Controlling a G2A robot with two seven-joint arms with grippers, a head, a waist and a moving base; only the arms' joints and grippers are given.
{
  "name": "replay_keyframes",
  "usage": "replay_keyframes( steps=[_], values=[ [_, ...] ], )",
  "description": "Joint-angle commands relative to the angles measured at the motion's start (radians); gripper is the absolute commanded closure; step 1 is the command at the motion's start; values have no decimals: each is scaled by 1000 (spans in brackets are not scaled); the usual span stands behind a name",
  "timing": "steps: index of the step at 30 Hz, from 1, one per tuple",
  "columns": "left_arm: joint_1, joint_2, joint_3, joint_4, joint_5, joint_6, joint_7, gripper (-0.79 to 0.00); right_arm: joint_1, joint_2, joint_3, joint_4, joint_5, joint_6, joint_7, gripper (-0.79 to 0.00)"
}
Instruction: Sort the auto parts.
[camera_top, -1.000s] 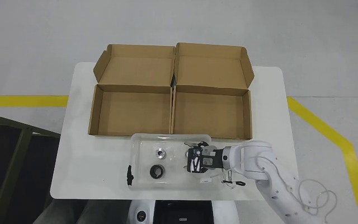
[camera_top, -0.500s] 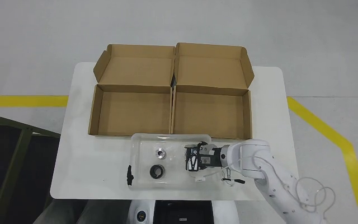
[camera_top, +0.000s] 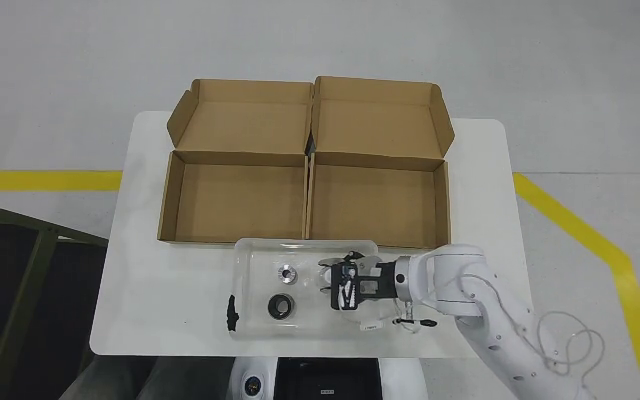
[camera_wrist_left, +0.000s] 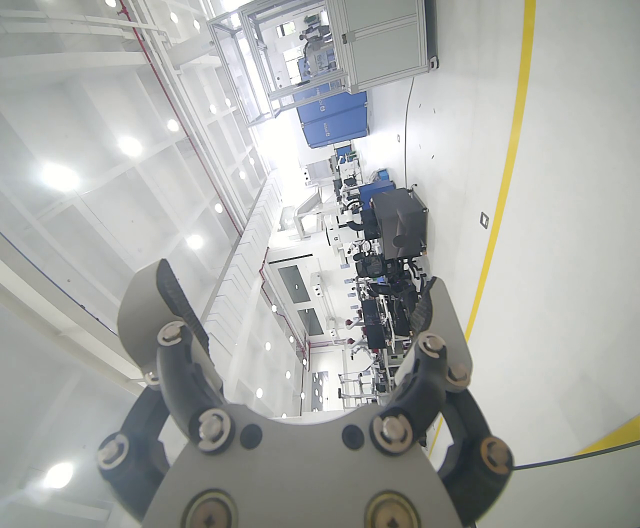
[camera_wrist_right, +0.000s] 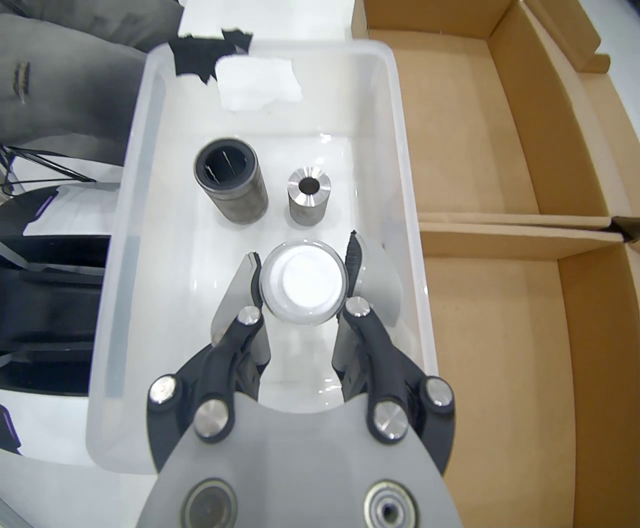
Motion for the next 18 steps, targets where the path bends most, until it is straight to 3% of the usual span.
replay_keyframes(
  steps=[1, 18],
  values=[
    [0, 0, 0, 0, 0, 0, 0, -785, 7, 0, -4, -13, -1, 2, -17, 0],
    [0, 0, 0, 0, 0, 0, 0, -785, 65, -7, 19, -70, -22, 83, -250, 0]
  ],
)
